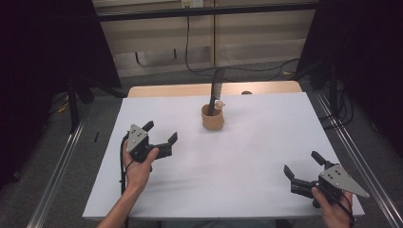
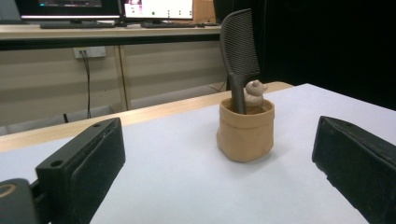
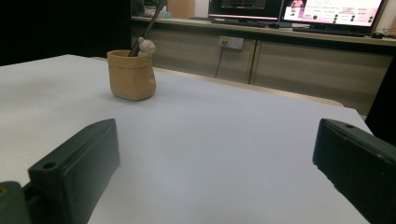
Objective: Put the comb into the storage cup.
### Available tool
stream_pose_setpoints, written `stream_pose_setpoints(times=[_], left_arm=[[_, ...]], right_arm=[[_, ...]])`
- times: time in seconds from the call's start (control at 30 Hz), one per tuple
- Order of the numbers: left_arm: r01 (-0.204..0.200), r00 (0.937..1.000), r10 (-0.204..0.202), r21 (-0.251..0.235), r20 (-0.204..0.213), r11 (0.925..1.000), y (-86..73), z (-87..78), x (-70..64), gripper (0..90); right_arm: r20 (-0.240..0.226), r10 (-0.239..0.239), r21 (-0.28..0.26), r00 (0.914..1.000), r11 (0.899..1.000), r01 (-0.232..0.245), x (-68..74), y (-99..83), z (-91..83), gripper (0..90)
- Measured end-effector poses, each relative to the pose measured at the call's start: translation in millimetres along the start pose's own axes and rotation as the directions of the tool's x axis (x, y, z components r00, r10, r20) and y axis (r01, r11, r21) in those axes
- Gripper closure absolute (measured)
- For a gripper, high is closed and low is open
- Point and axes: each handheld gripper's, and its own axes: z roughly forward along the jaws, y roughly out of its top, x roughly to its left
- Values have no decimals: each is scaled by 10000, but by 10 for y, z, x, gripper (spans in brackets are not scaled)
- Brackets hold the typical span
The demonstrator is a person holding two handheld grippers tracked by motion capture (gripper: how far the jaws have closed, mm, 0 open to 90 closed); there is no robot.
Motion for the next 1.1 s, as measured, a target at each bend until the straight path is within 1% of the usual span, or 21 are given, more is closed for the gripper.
stream_pose_setpoints(times=[0.07, 0.13, 0.17, 0.2, 0.27, 0.3, 0.33, 0.37, 0.4, 0.43, 0.47, 0.53, 0.6, 0.7, 0.73, 0.87, 0.9, 0.93, 1.03, 1.1], left_arm=[[82, 9997, -82, 28, 212, 10000, -9, -47, -13, 30], [-34, 10000, 34, -78, -14, 10000, -13, -107, -44, 35], [101, 9999, -102, -199, -7, 9997, -15, -124, -55, 35], [195, 9998, -195, -208, 2, 9996, -13, -155, -59, 35], [115, 9999, -117, -266, -71, 9996, -16, -210, -66, 35], [1, 9999, -4, -249, -122, 9997, -21, -235, -64, 35], [-14, 9999, 12, -185, -114, 9998, -30, -254, -63, 35], [-148, 9999, 148, -74, -49, 9999, -42, -267, -53, 35], [-251, 9996, 251, -30, -113, 9997, -55, -288, -48, 35], [-298, 9992, 295, -118, -251, 9995, -70, -317, -52, 36], [-327, 9992, 325, -137, -213, 9994, -82, -342, -53, 36], [-280, 9995, 281, 34, -153, 9996, -109, -393, -39, 36], [-239, 9992, 244, 145, -313, 9996, -148, -440, -20, 36], [1, 9977, 11, 173, -683, 9999, -199, -501, -19, 36], [64, 9978, -49, 223, -666, 9997, -201, -520, -25, 36], [-241, 9978, 253, 209, -616, 9995, -189, -593, -63, 36], [-276, 9973, 289, 203, -681, 9994, -193, -614, -67, 36], [-272, 9967, 282, 150, -764, 9995, -205, -635, -73, 36], [-146, 9962, 167, 246, -855, 9996, -251, -704, -84, 36], [-144, 9961, 169, 304, -865, 9994, -273, -751, -84, 36]], right_arm=[[4, -7, 15, 10000, 10000, 7, -1, 1, -4, 2], [41, 1, 16, 10000, 10000, -1, -5, -1, 0, 2], [40, 8, 22, 10000, 10000, -8, -7, -3, 6, 2], [64, -2, 21, 10000, 10000, 2, -6, -3, 9, 2], [36, 8, -1, 10000, 10000, -8, -3, -3, 8, 3], [54, -7, 2, 10000, 10000, 7, -2, -1, 2, 2], [52, -32, 2, 10000, 10000, 32, -5, -1, -1, 2], [59, -10, 12, 10000, 10000, 9, -5, -2, -1, 2], [74, 12, 23, 10000, 10000, -12, -4, -2, 1, 3], [92, 6, 12, 10000, 10000, -6, -3, -3, 4, 2], [58, 19, 23, 10000, 10000, -19, -3, -2, 3, 3], [55, -20, -3, 10000, 10000, 20, -3, -1, 1, 2], [72, 23, 7, 10000, 10000, -23, -5, -3, 7, 3], [88, 9, 20, 10000, 10000, -9, -1, -3, 9, 2], [104, -11, 7, 9999, 10000, 11, -1, -2, 8, 2], [183, 36, 3, 9998, 10000, -36, -10, -3, 11, 3], [181, -1, 7, 9998, 10000, 1, -12, -3, 10, 3], [163, 6, -14, 9999, 10000, -5, -12, -3, 10, 3], [192, -10, -30, 9998, 10000, 11, -11, -2, 7, 3], [181, -6, -20, 9998, 10000, 6, -12, -3, 10, 3]])
